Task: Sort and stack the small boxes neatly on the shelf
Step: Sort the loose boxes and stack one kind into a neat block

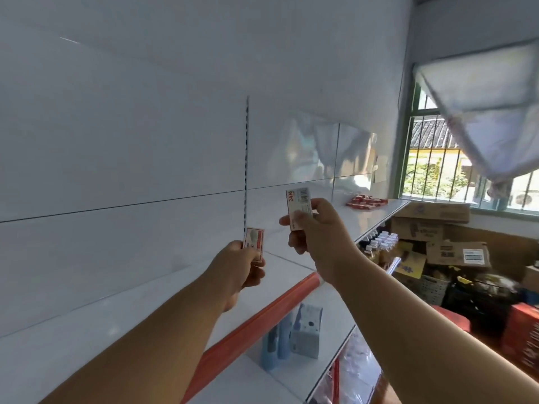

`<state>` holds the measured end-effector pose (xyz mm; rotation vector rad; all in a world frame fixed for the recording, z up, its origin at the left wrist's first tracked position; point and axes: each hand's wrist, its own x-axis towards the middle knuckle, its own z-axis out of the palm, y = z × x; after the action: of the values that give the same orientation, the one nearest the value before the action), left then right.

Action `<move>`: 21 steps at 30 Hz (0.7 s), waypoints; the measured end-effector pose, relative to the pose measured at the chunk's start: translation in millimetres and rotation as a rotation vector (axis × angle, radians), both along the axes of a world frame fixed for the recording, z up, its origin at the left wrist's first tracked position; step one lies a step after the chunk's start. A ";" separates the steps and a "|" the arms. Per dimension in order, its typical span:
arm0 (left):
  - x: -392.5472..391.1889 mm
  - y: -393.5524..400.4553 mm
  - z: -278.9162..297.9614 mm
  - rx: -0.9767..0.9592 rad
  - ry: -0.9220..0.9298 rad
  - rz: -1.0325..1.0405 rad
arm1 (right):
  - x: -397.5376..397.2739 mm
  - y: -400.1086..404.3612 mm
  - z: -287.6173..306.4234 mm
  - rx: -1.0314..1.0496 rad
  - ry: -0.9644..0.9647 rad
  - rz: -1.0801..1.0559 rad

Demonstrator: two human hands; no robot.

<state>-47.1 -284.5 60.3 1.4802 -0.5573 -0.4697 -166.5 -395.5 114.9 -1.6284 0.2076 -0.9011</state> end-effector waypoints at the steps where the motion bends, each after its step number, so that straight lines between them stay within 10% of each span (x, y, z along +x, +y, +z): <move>1: -3.9 -20.7 3.6 -0.009 0.013 -0.004 | -6.6 -18.0 4.0 0.017 -0.003 0.017; 21: 29.9 -505.2 12.5 -0.077 -0.081 -0.266 | 1.7 -458.6 -1.6 0.167 0.001 -0.268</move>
<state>-17.2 -789.7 72.8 1.3618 -0.8342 -0.5904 -164.8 -854.1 113.3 -1.4670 0.4979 -1.0559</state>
